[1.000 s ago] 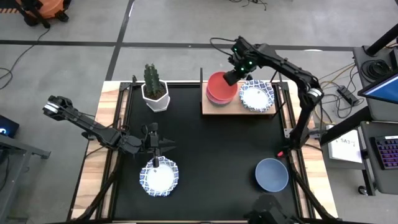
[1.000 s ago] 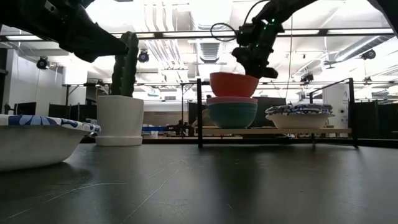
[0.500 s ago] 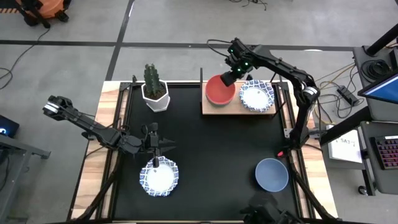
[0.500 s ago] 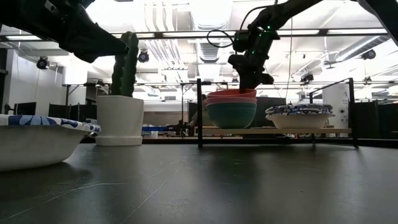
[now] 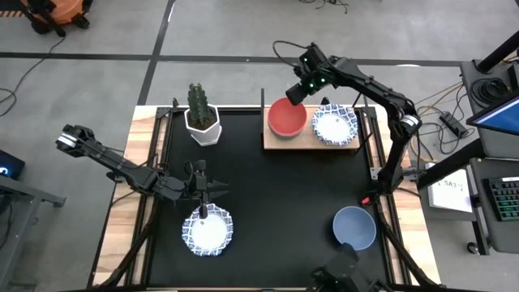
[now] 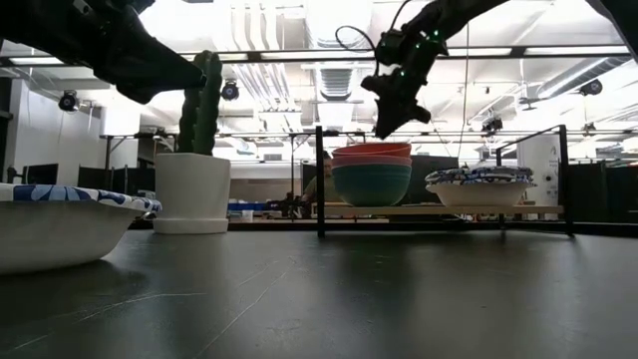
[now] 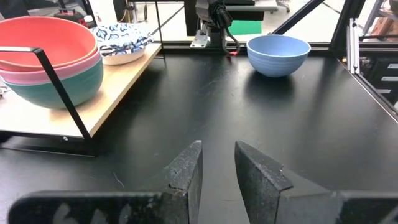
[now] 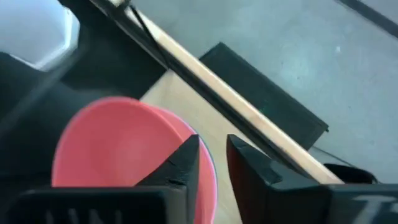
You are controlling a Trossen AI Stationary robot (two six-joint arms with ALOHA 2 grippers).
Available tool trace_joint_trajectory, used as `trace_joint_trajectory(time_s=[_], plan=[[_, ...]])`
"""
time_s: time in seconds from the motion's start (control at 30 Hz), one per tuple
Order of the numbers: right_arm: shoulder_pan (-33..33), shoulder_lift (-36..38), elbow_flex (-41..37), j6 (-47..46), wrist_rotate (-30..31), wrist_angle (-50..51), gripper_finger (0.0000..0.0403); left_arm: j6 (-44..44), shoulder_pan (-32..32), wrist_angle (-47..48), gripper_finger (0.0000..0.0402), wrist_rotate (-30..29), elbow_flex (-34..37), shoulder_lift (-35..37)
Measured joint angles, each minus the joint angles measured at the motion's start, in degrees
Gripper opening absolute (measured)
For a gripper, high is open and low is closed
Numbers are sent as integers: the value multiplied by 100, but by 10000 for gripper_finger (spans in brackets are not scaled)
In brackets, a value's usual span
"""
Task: Place and stack bowls onto a shelf
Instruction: Stack the orange bowl on top of the pink bowl on the shelf
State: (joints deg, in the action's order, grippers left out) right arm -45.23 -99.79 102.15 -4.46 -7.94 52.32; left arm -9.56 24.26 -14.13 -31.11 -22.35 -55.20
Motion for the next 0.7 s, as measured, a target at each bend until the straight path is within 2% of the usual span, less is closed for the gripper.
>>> trace_joint_trajectory(time_s=[0.23,0.47,0.7], plan=[[24,-15,-499,106,4,-283,13,-44,0,2,77,0,0,-2],[22,30,-593,141,61,-512,9,-100,-1,2,77,0,0,-2],[292,344,-691,249,39,-1448,9,-100,-1,4,77,0,0,-2]])
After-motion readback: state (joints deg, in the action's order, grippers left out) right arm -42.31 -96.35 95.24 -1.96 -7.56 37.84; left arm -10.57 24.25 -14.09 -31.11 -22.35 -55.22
